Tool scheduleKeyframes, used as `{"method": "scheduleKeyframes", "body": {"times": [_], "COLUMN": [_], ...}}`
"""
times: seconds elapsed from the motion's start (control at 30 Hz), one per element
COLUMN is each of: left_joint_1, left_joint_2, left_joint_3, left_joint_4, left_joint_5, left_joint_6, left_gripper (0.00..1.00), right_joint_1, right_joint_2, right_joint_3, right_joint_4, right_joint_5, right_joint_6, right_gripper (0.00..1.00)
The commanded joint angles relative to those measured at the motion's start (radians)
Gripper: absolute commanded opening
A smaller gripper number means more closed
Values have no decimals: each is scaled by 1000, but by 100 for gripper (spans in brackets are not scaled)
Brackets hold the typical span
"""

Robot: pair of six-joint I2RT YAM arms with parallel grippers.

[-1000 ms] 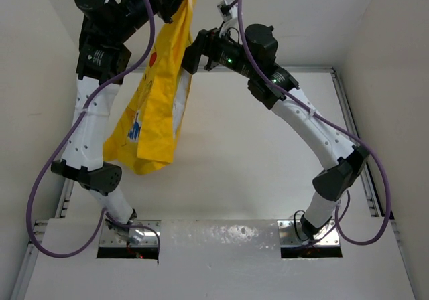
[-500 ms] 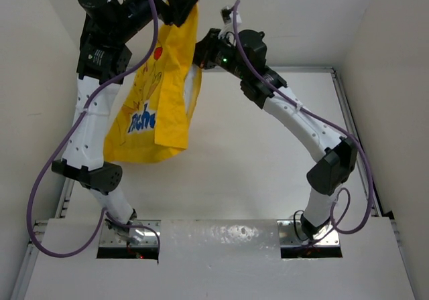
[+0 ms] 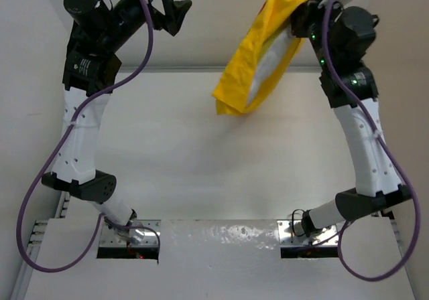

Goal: Put the pillow into the pillowcase

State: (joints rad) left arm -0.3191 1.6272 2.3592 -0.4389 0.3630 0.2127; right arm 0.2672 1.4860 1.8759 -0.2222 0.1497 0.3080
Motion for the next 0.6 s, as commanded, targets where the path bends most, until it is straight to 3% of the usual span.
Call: {"method": "scheduleKeyframes", "body": {"times": [0.0,0.07,0.2,0.33,0.43,0.57], "left_joint_1": [-5,0,52,237,267,264], "left_joint_2": [-30,-36,-47,-63,-72,-90], "left_joint_3": [-37,-69,-115,-240,-373,-636], "left_joint_4": [-40,-53,-93,-162,-253,-271], "left_joint_5": [-73,-97,-96,22,10,11], "left_joint_6": [18,-11,-107,-252,-230,-148], "left_gripper": [100,100,100,100,100,100], "right_joint_1": [21,56,182,219,262,308], "right_joint_2": [-26,66,232,443,603,768], "right_joint_3": [219,320,382,393,361,312], "right_joint_4": [88,8,-92,-232,-322,-290], "right_joint_5": [-123,-243,-283,-422,-469,-510], "right_joint_6": [-98,-60,-107,-47,-50,43], "right_gripper": [0,0,0,0,0,0]}}
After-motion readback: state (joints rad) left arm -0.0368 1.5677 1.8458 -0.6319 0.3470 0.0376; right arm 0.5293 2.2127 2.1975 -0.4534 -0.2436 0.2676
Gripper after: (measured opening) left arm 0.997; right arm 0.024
